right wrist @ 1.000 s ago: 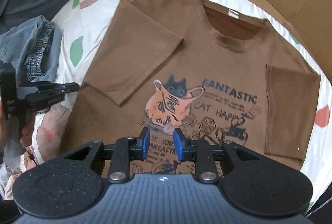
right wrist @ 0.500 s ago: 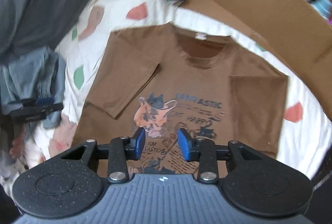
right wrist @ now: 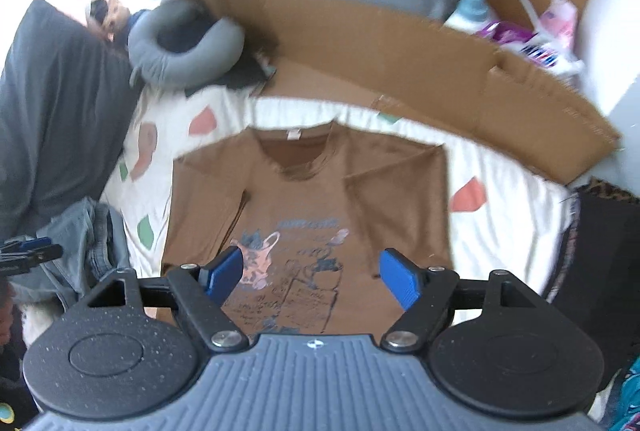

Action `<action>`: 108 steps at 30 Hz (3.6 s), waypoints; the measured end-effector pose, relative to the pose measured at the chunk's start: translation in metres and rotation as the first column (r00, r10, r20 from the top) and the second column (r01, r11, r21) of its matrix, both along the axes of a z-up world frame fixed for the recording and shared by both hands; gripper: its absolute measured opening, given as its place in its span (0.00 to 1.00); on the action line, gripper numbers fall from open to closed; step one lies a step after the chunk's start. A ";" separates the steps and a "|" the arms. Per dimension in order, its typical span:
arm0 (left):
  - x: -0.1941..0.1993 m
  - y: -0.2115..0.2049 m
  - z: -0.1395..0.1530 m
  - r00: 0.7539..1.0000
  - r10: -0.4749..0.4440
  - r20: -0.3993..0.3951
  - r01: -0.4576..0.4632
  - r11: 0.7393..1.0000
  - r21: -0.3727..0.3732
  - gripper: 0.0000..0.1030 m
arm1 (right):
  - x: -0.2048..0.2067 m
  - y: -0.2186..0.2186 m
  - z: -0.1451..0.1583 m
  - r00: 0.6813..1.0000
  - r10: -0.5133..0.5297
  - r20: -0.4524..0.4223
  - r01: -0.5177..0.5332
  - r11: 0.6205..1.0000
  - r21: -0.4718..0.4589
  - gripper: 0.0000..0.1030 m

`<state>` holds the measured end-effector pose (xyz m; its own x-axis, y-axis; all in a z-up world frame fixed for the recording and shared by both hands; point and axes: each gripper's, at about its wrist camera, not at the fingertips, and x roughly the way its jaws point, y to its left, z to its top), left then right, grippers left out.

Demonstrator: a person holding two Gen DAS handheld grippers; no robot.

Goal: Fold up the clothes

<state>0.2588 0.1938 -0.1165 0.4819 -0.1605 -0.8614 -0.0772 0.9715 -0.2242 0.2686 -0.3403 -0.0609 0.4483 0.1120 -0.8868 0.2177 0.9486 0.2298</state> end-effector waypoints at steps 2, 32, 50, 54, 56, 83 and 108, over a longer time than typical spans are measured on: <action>0.002 -0.001 0.027 1.000 0.014 0.013 -0.014 1.000 0.023 0.91 | -0.009 -0.014 0.020 1.000 -0.014 0.028 0.014 1.000 0.004 0.79; -0.076 -0.050 0.267 0.992 0.012 0.128 -0.029 0.990 0.138 0.95 | -0.182 -0.091 0.109 0.995 -0.003 0.095 0.004 1.000 -0.008 0.79; -0.153 -0.034 0.185 0.990 0.042 0.133 -0.056 0.993 0.100 0.95 | -0.247 -0.083 0.093 0.988 0.001 0.157 -0.002 1.000 0.010 0.79; -0.167 -0.041 0.149 0.992 0.039 0.117 -0.054 0.990 0.130 0.95 | -0.259 -0.080 0.087 0.983 -0.005 0.183 0.005 1.000 0.004 0.79; -0.172 -0.040 0.130 0.994 0.045 0.100 -0.056 0.992 0.115 0.95 | -0.265 -0.078 0.078 0.982 -0.015 0.186 0.013 1.000 0.012 0.79; -0.234 -0.009 -0.056 0.981 0.174 -0.089 -0.166 0.982 0.086 0.93 | -0.300 -0.062 -0.080 0.994 -0.095 0.048 0.091 0.993 0.074 0.79; -0.257 -0.001 -0.165 0.950 0.217 -0.224 -0.223 0.975 0.002 0.91 | -0.323 -0.072 -0.197 0.980 -0.174 -0.099 0.183 0.979 0.090 0.79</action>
